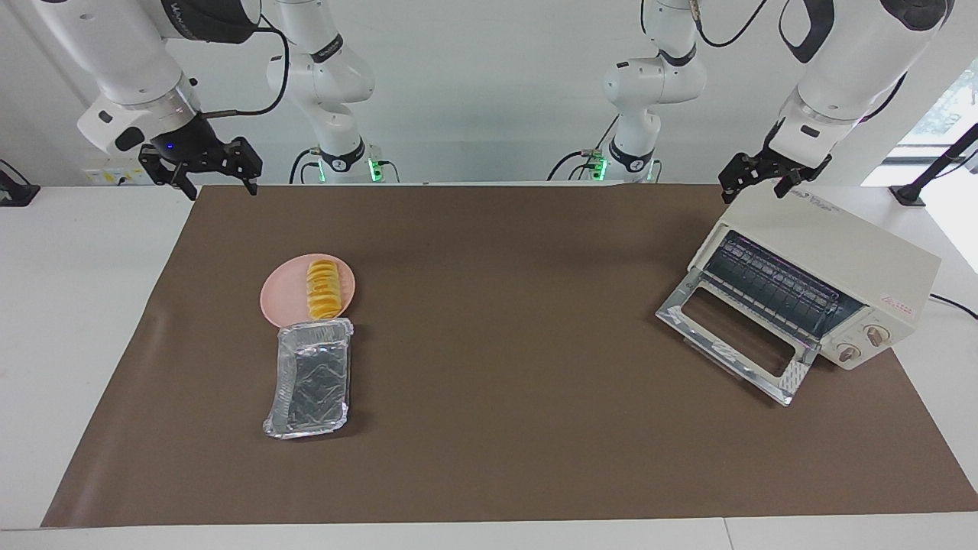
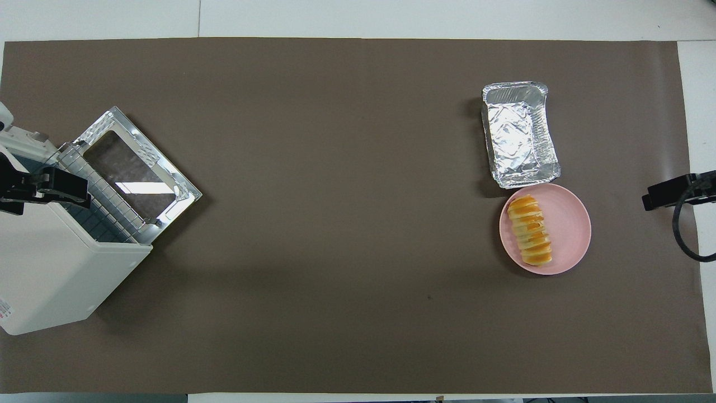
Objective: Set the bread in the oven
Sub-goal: 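Reach the right gripper down to the bread slices on the pink plate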
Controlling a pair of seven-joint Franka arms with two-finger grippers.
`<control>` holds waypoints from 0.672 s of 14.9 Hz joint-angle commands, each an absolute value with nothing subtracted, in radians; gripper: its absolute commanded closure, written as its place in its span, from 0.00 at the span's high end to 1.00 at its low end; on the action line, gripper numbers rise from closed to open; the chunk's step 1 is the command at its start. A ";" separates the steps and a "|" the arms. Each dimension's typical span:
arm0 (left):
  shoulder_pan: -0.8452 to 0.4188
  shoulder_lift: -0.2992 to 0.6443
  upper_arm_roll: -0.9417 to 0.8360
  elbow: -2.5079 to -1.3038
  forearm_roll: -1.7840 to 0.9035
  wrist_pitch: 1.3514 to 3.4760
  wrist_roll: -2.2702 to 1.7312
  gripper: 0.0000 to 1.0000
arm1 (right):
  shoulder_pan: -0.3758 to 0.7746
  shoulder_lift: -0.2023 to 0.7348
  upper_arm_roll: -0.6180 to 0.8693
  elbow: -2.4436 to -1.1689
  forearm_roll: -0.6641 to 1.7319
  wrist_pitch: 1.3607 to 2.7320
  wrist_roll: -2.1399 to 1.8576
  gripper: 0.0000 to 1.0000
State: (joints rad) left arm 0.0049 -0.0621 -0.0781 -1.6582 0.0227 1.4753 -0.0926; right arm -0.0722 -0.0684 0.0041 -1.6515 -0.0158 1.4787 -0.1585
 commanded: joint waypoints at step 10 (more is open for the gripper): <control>0.006 -0.071 -0.075 -1.661 0.015 1.460 -0.097 1.00 | -0.072 -0.106 0.026 -1.728 -0.005 1.524 -0.181 1.00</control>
